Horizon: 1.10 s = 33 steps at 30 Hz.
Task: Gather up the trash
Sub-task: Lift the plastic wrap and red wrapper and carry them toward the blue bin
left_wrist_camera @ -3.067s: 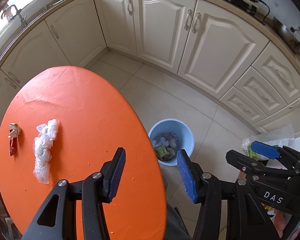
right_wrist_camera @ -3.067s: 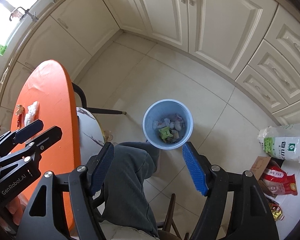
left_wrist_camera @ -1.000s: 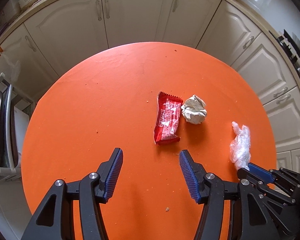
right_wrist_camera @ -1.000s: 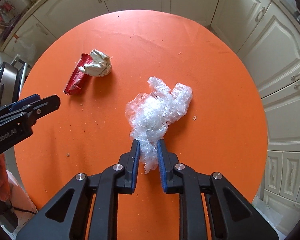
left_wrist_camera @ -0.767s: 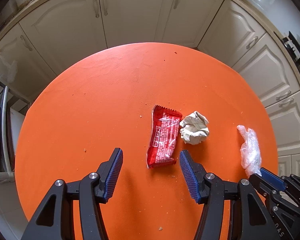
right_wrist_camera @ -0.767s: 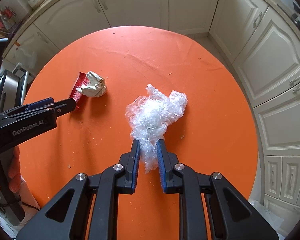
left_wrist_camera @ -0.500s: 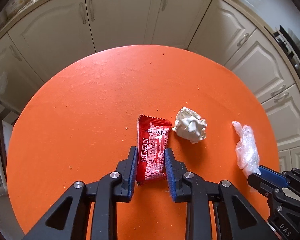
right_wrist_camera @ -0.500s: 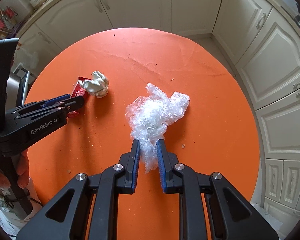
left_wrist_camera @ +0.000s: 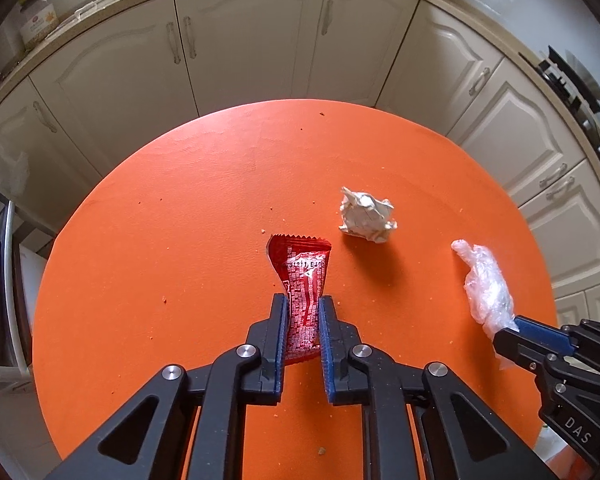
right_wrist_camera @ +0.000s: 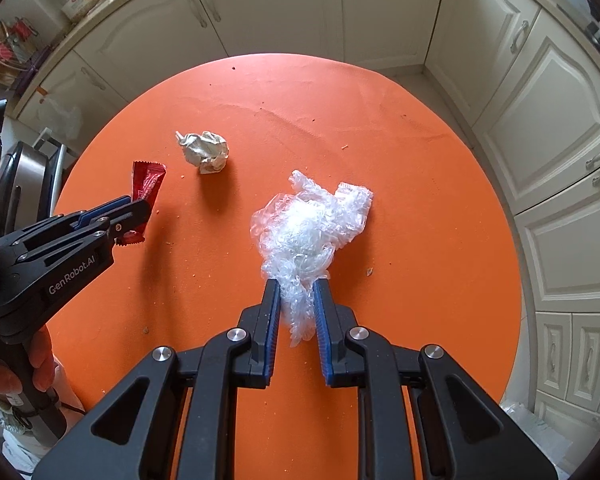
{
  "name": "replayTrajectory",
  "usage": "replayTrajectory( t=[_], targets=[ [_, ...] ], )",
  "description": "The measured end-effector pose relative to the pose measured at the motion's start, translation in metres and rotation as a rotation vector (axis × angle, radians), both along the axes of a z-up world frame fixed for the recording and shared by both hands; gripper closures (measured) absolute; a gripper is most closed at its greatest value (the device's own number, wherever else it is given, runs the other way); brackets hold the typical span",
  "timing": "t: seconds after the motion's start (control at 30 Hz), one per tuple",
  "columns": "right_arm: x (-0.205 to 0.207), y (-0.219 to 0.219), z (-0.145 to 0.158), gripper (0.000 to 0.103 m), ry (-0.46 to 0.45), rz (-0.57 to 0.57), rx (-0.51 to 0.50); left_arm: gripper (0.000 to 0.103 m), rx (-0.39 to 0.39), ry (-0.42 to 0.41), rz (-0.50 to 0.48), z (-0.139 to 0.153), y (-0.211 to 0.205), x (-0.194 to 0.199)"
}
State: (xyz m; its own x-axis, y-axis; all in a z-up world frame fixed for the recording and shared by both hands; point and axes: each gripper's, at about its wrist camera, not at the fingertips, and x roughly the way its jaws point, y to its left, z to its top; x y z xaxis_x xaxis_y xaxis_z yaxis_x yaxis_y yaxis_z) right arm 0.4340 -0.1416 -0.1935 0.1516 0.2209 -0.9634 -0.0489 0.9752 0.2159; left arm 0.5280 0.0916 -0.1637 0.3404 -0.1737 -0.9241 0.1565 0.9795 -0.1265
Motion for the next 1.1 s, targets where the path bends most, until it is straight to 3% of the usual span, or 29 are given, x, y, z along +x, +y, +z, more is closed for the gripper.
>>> replayTrajectory(
  t=[0.27,0.57,0.8,0.97,1.1],
  targets=[
    [-0.024,-0.007,0.018,0.086,-0.023,-0.029,0.013,0.092,0.0,-0.051,-0.022,0.021,-0.012,-0.026],
    [-0.061,-0.017,0.04,0.087,-0.058,-0.054,0.01,0.092,-0.006,-0.1,-0.064,0.057,-0.02,-0.093],
    [-0.061,-0.021,0.027,0.078,-0.035,-0.094,-0.051,0.092,-0.016,-0.101,-0.074,0.062,-0.019,-0.121],
    [-0.054,-0.021,0.017,0.078,-0.021,-0.087,-0.012,0.092,-0.018,-0.093,-0.066,0.06,-0.012,-0.125],
    [-0.042,-0.016,-0.008,0.074,0.038,-0.094,-0.074,0.092,-0.018,-0.089,-0.055,0.059,-0.009,-0.121]
  ],
)
